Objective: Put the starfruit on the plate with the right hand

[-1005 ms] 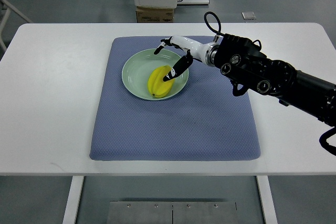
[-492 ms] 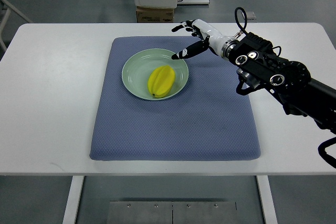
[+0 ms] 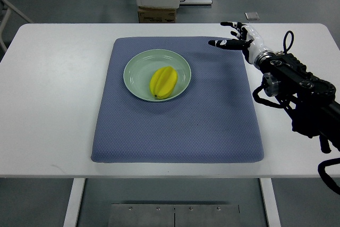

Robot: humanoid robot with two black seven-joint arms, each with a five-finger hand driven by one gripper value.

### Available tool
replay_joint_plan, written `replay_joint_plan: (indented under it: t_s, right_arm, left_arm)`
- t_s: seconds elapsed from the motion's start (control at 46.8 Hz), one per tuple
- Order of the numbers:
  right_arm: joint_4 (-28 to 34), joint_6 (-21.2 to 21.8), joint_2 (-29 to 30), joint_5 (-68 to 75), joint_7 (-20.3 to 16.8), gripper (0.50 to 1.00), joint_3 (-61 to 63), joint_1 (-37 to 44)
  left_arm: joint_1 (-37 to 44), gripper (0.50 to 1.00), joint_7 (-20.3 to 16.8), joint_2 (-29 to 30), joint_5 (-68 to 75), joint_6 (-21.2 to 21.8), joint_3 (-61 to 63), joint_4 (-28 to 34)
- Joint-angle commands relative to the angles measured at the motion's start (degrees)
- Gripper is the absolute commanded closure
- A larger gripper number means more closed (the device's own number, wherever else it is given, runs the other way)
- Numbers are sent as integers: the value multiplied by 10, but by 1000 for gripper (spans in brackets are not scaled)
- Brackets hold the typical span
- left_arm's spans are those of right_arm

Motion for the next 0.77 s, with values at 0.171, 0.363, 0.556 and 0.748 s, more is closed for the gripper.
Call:
replay_joint_plan:
  t_s: [0.171,0.363,0.556,0.748]
  right_arm:
    - [-1,-3,1,0,2,505,81,-22]
    - [2,-8,1,5,2,500,120,-41]
    - [5,-8,2,5,2,500,144,-53]
    - [5,-8,2,5,2,500,144,-53]
  left_arm:
    - [0,500,0,0,0,0,0,0]
    - [0,500,0,0,0,0,0,0]
    - [0,500,0,0,0,0,0,0]
    - [0,500,0,0,0,0,0,0]
